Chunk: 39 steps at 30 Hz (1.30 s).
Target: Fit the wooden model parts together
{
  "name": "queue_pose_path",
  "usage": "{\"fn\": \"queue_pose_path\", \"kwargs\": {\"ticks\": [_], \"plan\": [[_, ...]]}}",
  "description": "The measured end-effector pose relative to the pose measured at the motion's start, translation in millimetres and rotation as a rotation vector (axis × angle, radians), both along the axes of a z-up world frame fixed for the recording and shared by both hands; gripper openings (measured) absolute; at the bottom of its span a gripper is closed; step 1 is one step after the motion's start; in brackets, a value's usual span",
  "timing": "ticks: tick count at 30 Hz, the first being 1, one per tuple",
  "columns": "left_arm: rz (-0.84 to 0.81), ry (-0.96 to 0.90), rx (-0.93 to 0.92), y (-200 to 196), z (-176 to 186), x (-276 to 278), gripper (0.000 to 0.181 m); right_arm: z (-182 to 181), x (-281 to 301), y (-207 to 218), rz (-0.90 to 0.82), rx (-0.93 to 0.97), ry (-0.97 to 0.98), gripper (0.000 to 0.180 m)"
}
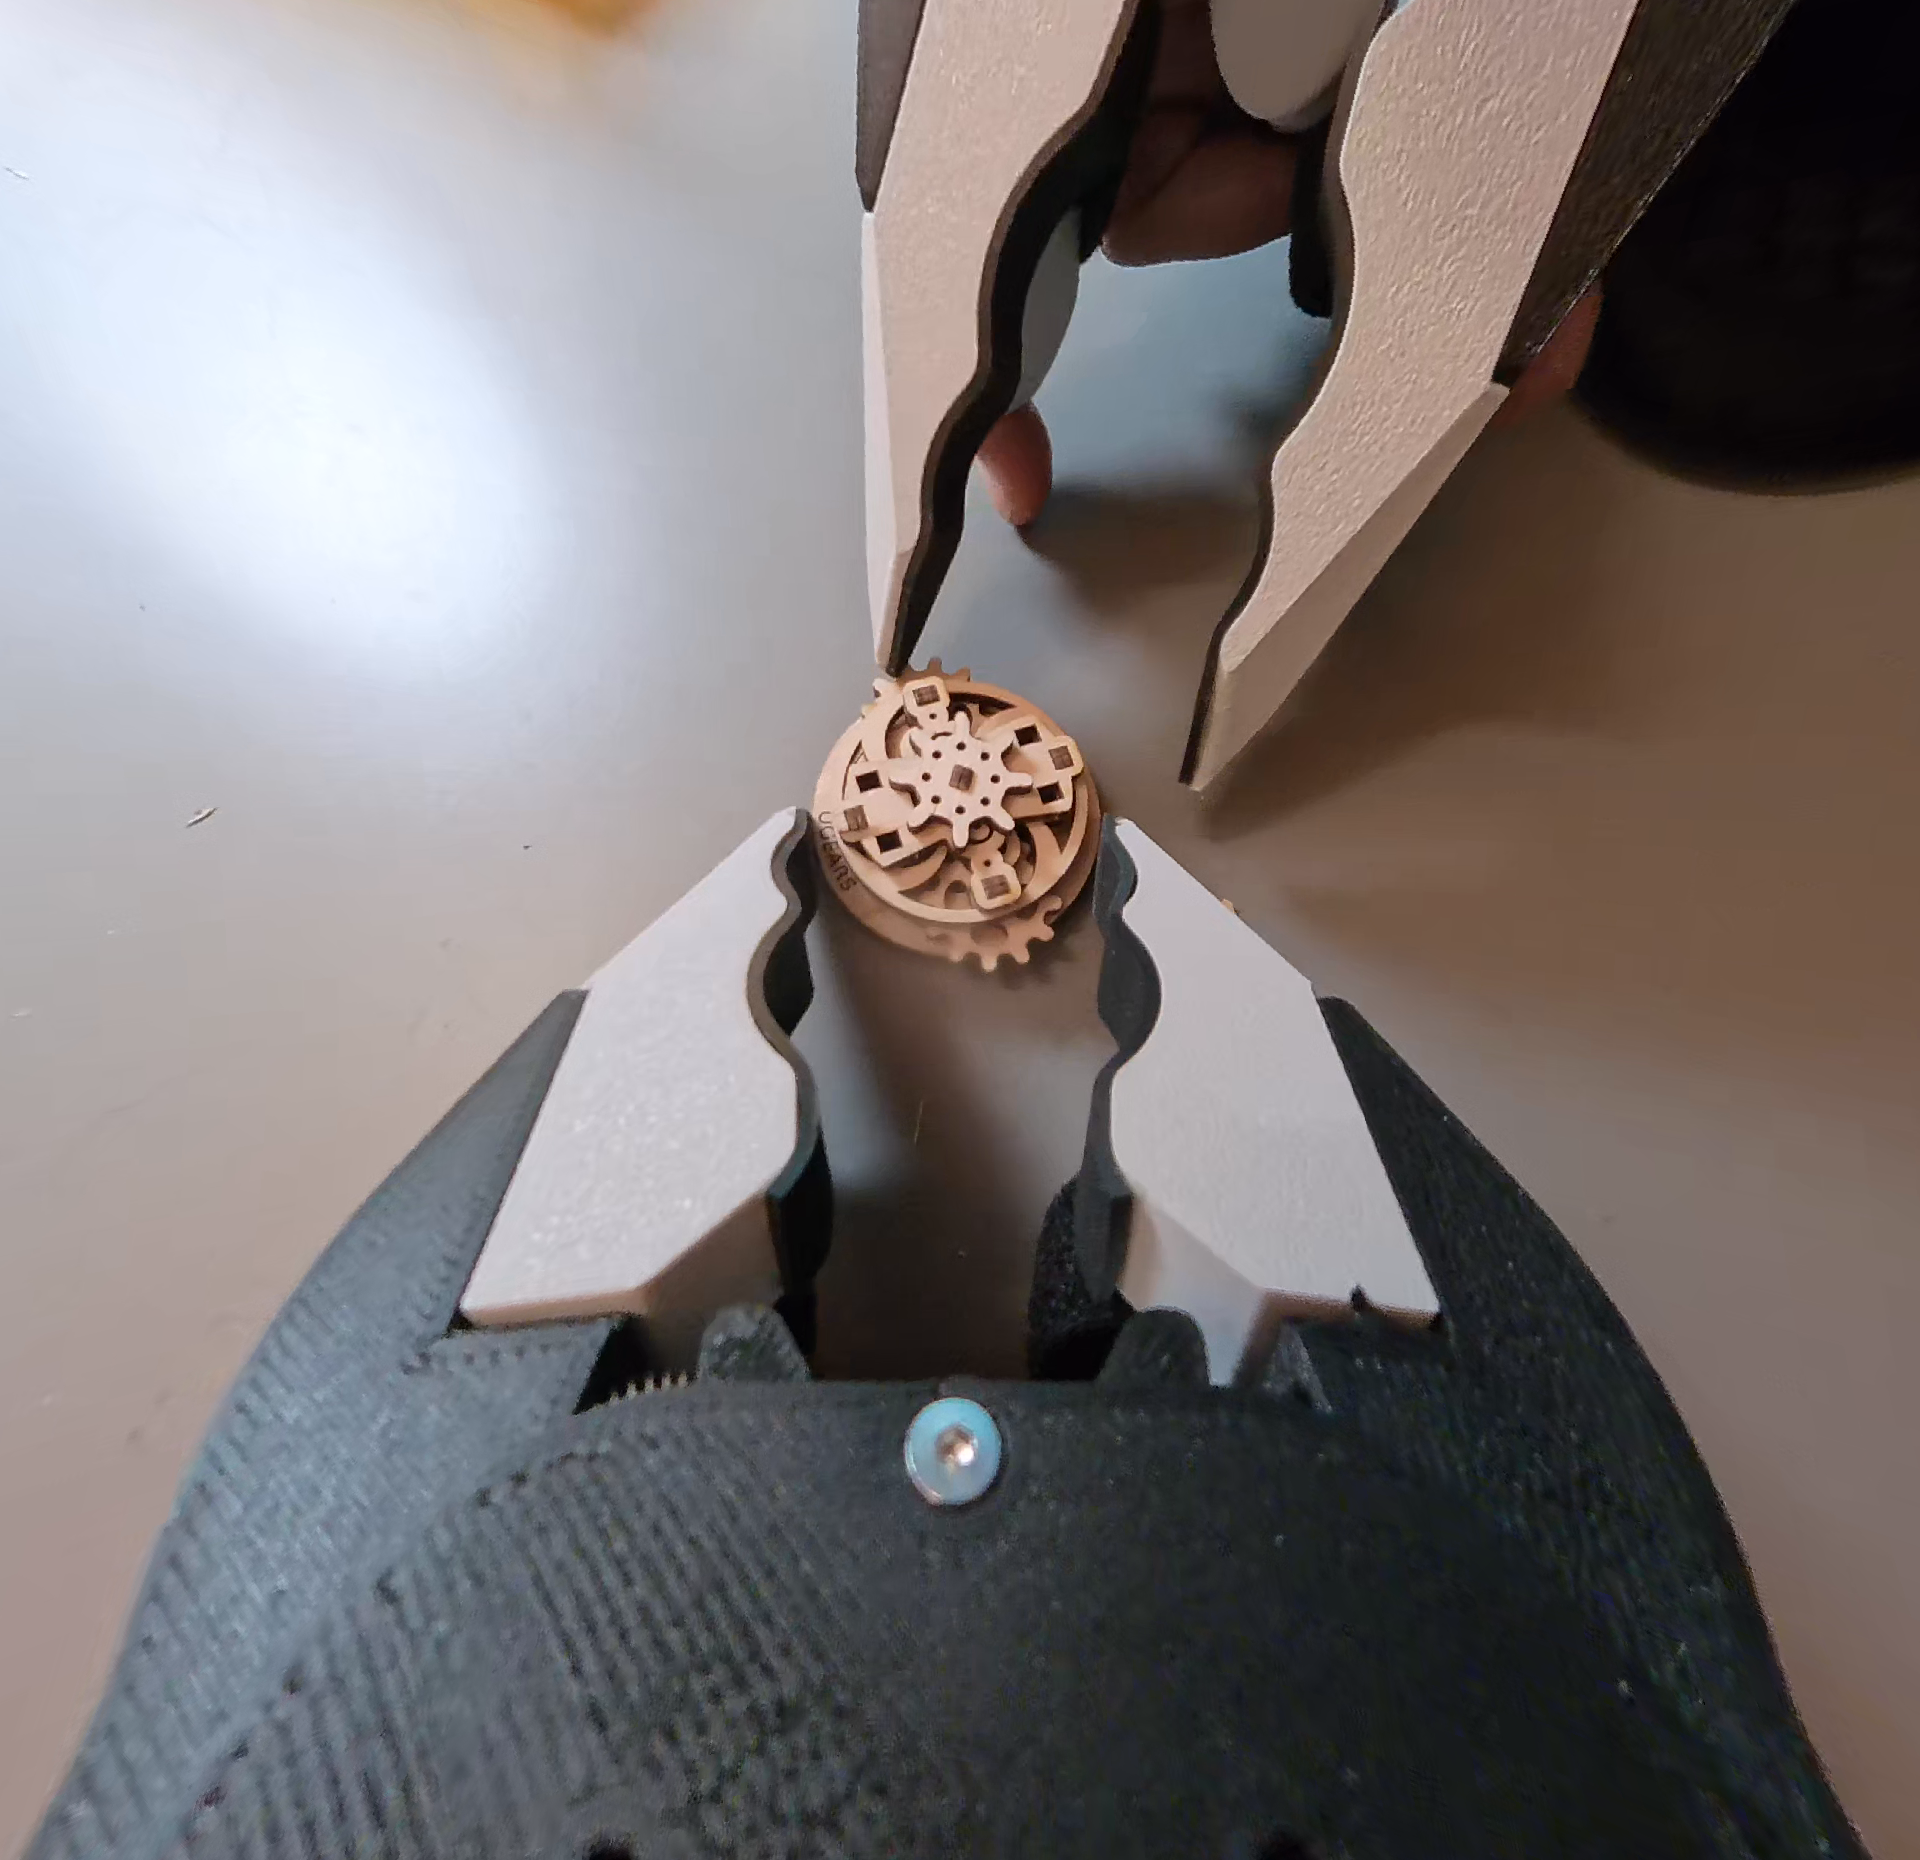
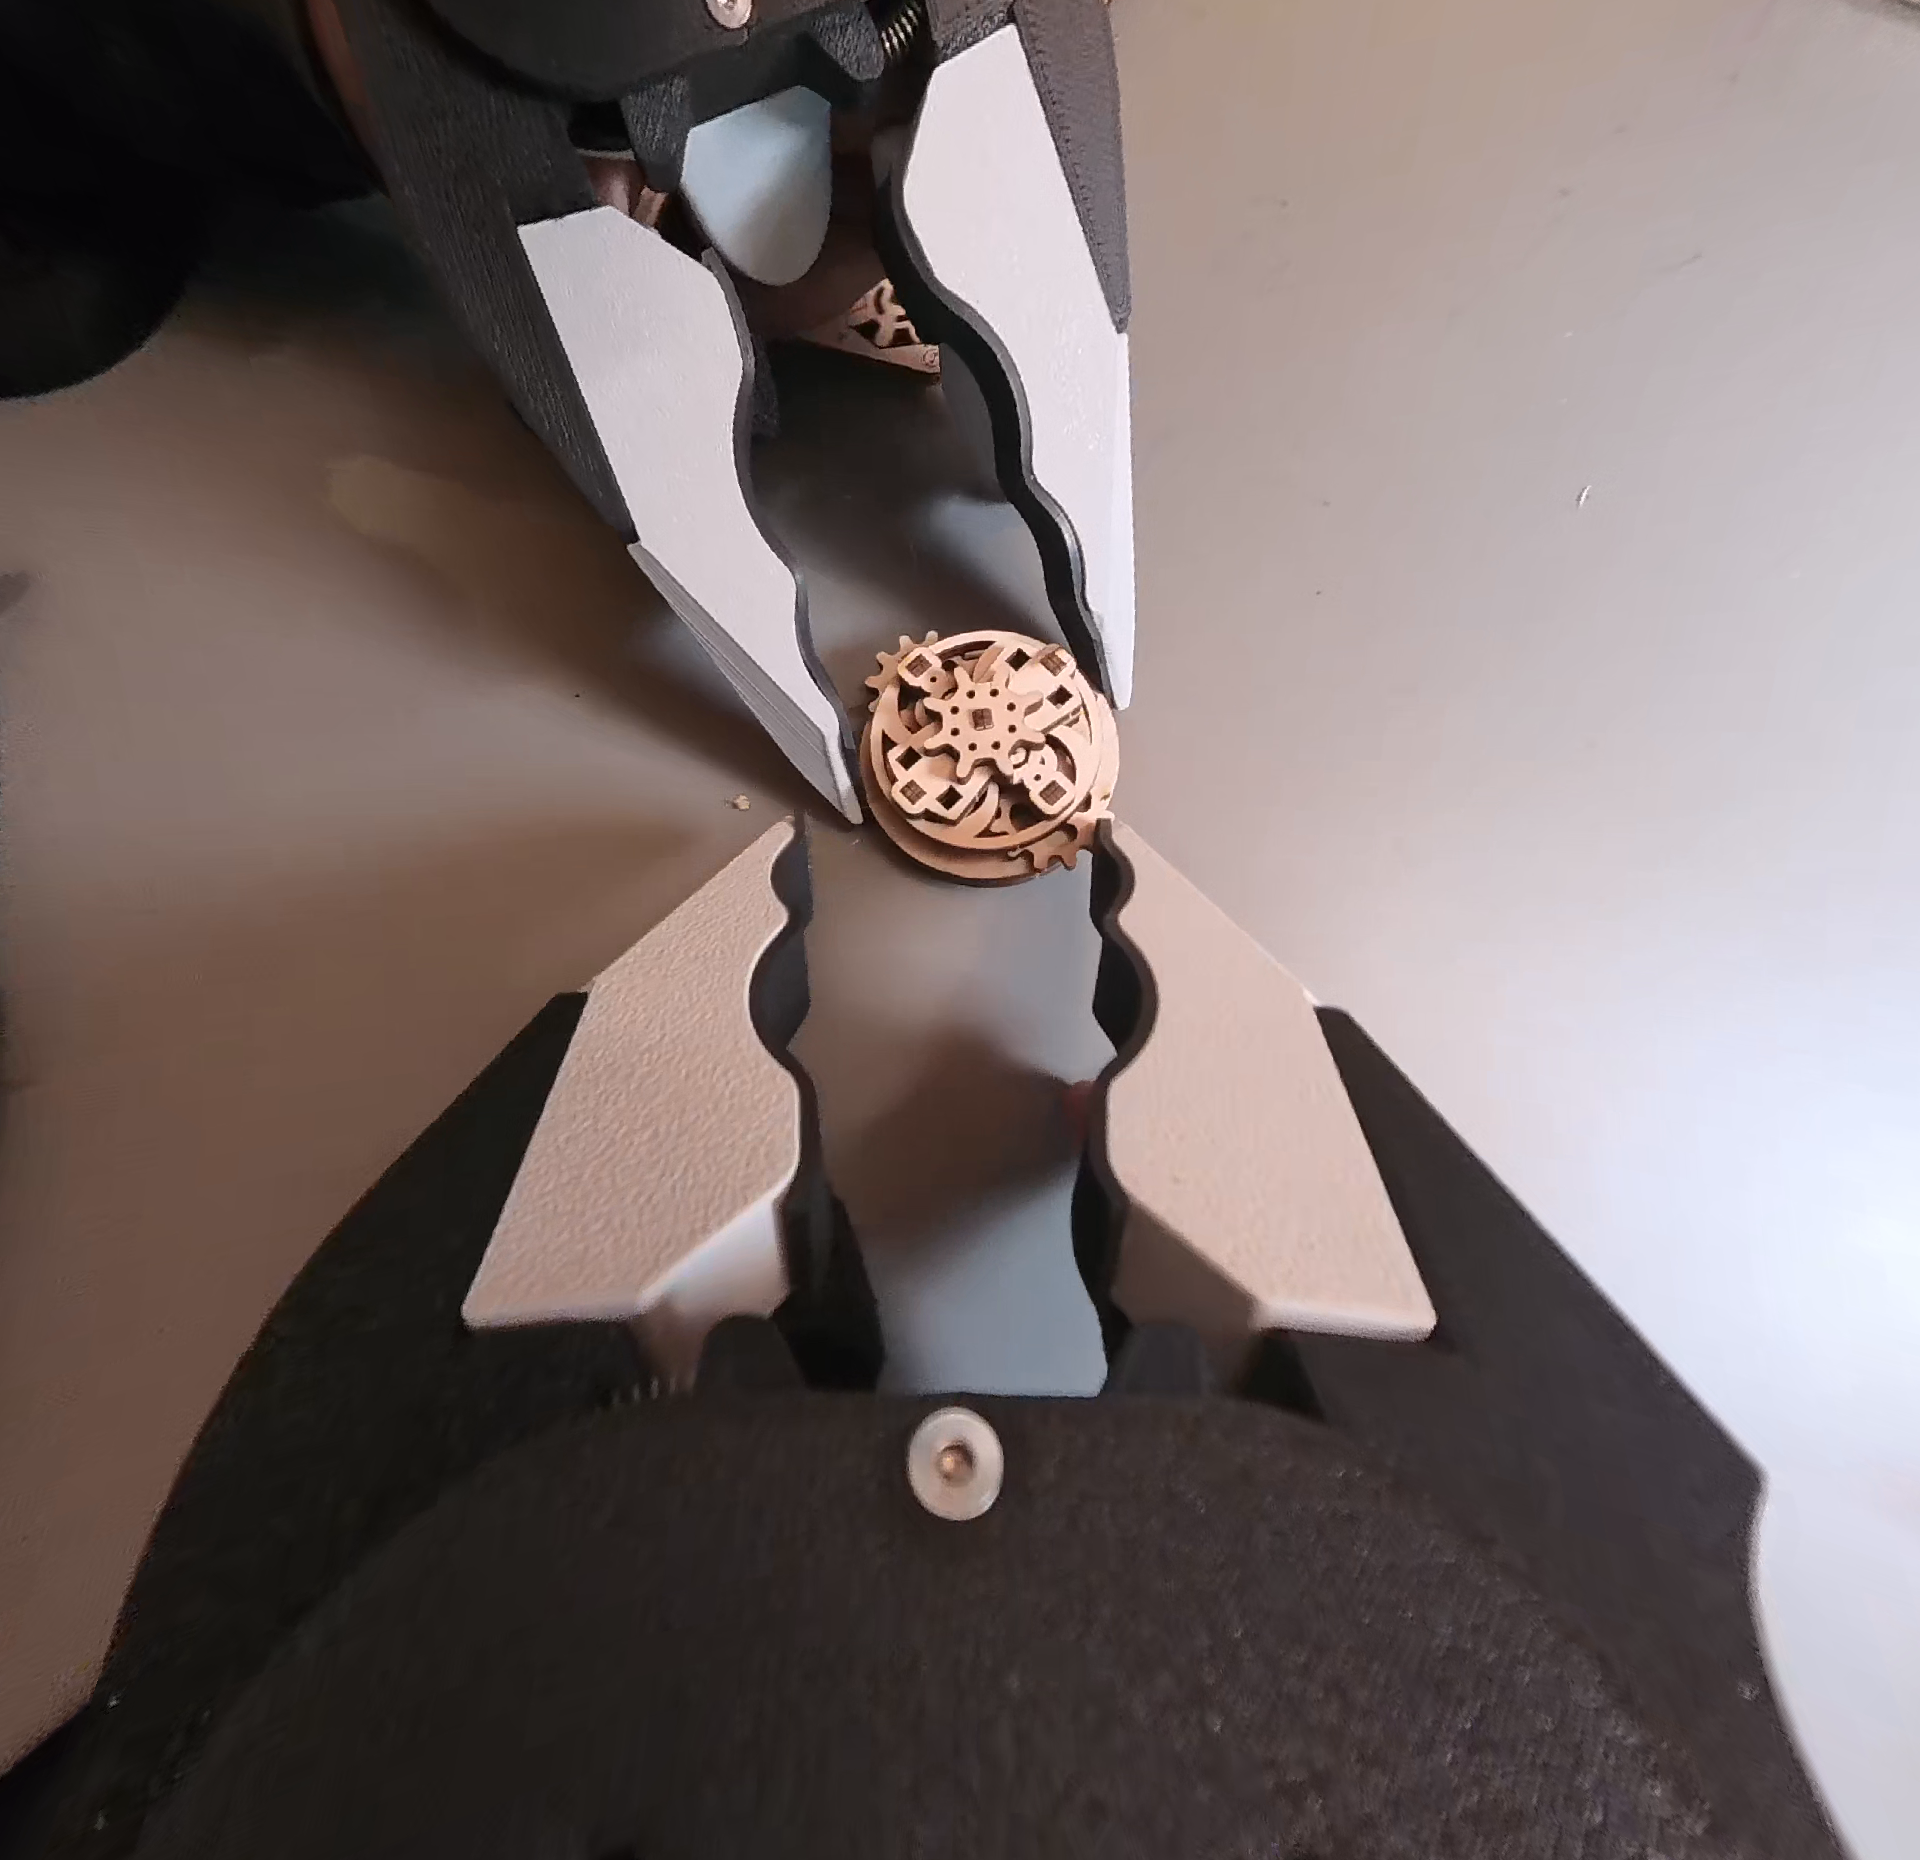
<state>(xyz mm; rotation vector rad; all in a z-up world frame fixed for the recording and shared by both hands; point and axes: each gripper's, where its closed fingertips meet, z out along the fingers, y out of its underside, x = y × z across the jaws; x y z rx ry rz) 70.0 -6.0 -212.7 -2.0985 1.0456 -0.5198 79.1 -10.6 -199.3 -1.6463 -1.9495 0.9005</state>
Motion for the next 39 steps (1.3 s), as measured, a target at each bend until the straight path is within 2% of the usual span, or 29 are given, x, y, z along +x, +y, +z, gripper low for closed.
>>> {"fn": "queue_pose_path", "kwargs": {"ticks": [4,7,10,13,17,23,26,39], "plan": [[0.001,-0.002,-0.001,0.0,0.0,0.1,0.053,0.4,2.2,-1.2,-0.006,-0.009,-0.015,0.054],[0.019,0.002,0.004,2.9,0.1,-3.6,0.053,3.3,7.8,-16.9,0.062,-0.084,-0.019,0.025],[0.013,-0.001,0.006,2.9,0.4,-4.0,0.053,-0.6,6.8,-14.4,0.050,-0.010,-0.043,0.042],[0.005,-0.003,0.008,2.5,0.5,-3.9,0.053,2.4,8.3,-3.8,0.019,-0.025,-0.019,0.042],[-0.021,-0.002,0.008,0.4,0.7,-2.8,0.058,-0.1,1.4,3.8,0.015,0.026,0.022,0.053],[-0.012,0.010,0.010,1.6,0.3,-1.5,0.064,-3.6,-2.7,6.5,0.021,0.071,0.015,0.052],[-0.010,0.008,0.007,2.8,0.6,0.4,0.055,-5.1,-3.2,2.3,0.052,0.086,0.001,0.044],[0.009,-0.002,0.003,1.9,0.2,0.8,0.054,-5.6,1.8,-0.7,0.041,0.127,-0.039,0.044]]}}
